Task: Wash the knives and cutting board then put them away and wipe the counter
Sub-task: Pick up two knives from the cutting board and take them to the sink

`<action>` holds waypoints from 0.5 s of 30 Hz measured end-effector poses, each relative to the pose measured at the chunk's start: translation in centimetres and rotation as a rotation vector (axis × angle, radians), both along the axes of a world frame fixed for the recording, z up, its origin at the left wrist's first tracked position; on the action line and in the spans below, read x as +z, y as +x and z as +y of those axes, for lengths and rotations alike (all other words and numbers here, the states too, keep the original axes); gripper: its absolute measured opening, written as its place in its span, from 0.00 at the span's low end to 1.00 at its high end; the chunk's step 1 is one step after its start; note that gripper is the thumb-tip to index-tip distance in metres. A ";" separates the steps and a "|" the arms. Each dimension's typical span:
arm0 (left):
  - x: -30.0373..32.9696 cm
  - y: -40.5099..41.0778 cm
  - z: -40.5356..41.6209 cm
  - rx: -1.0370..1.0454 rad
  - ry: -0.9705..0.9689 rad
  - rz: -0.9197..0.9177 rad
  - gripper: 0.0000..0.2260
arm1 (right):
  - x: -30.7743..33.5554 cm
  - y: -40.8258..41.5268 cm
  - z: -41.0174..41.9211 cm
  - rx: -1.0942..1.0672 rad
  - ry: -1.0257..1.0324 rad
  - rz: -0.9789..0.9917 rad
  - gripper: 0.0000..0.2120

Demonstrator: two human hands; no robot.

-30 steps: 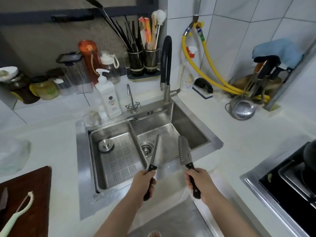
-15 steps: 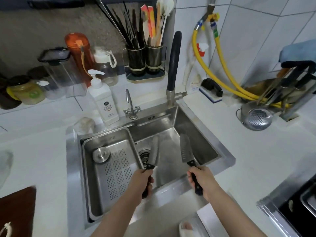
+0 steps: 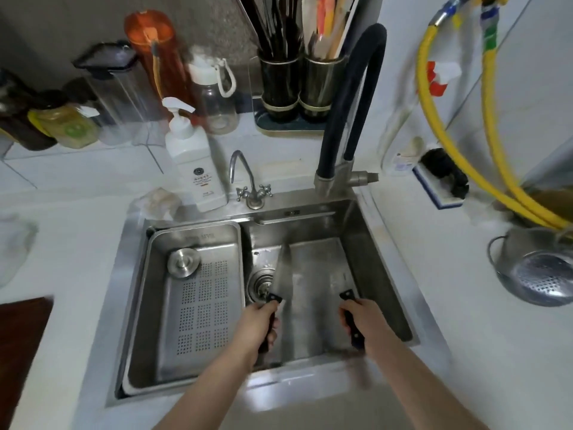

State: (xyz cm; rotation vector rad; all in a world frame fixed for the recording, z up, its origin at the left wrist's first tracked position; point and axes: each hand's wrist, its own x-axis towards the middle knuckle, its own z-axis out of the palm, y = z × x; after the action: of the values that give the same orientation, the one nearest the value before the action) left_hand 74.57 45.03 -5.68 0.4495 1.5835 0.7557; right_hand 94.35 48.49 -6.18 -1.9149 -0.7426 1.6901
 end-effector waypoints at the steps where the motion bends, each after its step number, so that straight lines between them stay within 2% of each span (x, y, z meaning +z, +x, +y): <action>1: -0.4 0.4 0.5 0.024 -0.002 0.003 0.12 | -0.5 0.3 0.9 0.023 -0.009 -0.001 0.13; 4: -2.0 1.6 2.0 0.091 -0.025 -0.004 0.14 | -2.0 1.0 3.2 0.057 -0.034 -0.005 0.14; 10: -5.8 3.4 5.1 0.182 -0.116 -0.088 0.12 | -4.1 0.7 6.3 -0.059 -0.179 0.053 0.18; 13: -7.9 4.1 6.7 0.197 -0.128 -0.103 0.10 | -5.7 0.7 7.1 -0.009 -0.165 -0.019 0.19; 15: -9.3 4.7 7.4 0.193 -0.140 -0.089 0.09 | -7.4 0.7 7.6 0.027 -0.121 -0.091 0.16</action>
State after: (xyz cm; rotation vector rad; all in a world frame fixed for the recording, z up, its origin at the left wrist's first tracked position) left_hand 79.23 52.42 -14.98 0.1604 1.5991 0.7935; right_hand 95.06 56.06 -13.57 -2.0849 -0.7181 1.7089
